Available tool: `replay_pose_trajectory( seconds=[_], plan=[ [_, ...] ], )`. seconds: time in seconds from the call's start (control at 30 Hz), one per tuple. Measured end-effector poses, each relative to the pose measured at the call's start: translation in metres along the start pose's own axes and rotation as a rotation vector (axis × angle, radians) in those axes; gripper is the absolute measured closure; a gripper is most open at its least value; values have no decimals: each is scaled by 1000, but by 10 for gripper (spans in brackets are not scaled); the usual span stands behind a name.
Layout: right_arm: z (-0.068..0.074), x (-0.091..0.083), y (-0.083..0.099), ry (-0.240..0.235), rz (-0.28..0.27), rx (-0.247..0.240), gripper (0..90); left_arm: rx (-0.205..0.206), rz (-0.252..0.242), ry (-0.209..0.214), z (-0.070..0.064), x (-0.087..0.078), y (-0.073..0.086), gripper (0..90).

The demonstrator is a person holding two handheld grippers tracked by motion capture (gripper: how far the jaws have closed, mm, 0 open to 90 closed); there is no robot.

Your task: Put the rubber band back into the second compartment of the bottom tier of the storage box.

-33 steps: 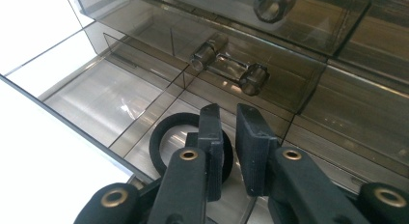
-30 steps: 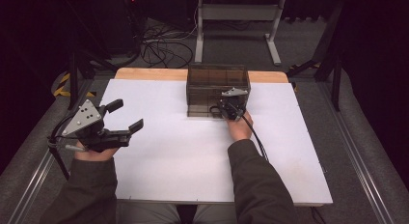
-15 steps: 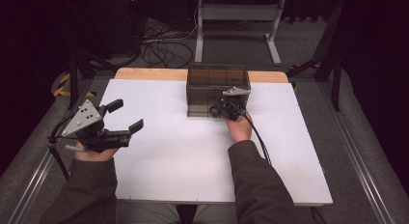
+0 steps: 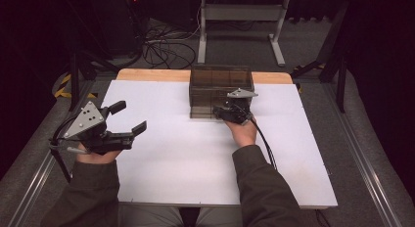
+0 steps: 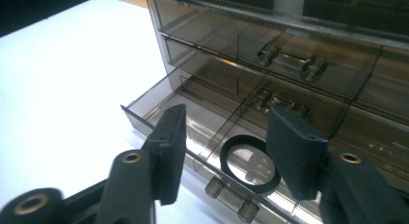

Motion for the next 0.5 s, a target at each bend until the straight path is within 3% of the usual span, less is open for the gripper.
replay_pose_trajectory(
  seconds=[0.5],
  plan=[
    [10,-26,-5,-45,-40,10,256,3,2,-1,-2,1,0,107]
  ],
)
Point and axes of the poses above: each handheld gripper's, and its own axes: x roughly forward along the jaws, y roughly out of its underside, z roughly to its left, the point moved 2 cm from there along x, roughly forward along the jaws, and after that the axes turned 5 degrees about z, right-handed, at the moved point
